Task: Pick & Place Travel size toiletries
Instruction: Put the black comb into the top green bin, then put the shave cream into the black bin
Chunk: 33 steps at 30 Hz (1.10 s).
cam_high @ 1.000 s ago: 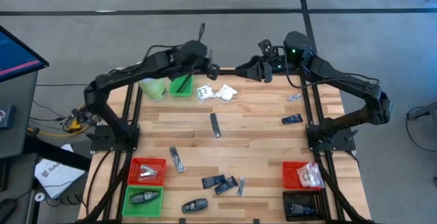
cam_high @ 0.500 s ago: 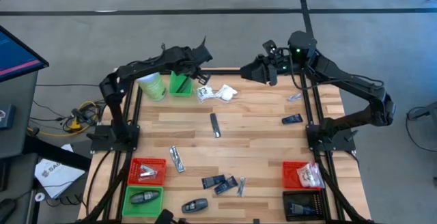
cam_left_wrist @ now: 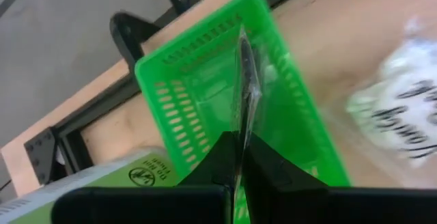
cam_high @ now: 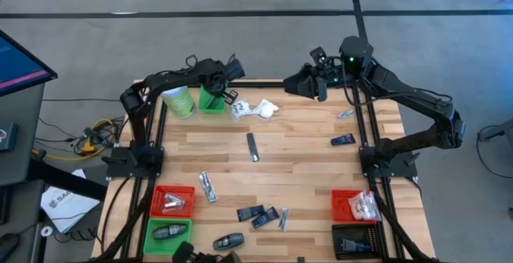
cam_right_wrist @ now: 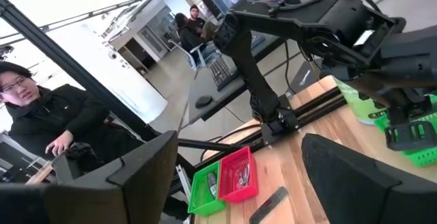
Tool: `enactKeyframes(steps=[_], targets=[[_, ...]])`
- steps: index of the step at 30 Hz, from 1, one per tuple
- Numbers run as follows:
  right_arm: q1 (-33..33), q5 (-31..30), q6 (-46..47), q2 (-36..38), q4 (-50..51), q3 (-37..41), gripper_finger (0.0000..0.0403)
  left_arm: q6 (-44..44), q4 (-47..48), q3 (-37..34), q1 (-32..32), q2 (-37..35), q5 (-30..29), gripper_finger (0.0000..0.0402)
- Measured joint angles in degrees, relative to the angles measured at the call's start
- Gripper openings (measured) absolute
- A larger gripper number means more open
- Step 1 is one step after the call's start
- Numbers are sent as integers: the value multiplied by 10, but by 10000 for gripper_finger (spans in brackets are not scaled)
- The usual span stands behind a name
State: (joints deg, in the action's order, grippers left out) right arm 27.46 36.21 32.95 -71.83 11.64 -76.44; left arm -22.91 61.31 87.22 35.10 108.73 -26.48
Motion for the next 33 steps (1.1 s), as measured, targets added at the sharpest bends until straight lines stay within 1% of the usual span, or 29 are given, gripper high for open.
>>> enactKeyframes(steps=[6,13,17,21,29,33], targets=[[0,0,-2,0,0,0,302,3,-7,-23,5,0,1,1],[0,0,-6,0,0,0,302,15,-36,-41,10,0,6,4],[0,0,-6,0,0,0,302,11,-37,-54,17,0,6,13],[0,0,-5,0,0,0,302,1,-36,-55,22,0,6,43],[4,-2,-5,0,-2,0,302,0,-36,-55,17,-3,7,132],[12,-2,-4,0,-6,0,302,0,-37,-54,10,-12,7,159]])
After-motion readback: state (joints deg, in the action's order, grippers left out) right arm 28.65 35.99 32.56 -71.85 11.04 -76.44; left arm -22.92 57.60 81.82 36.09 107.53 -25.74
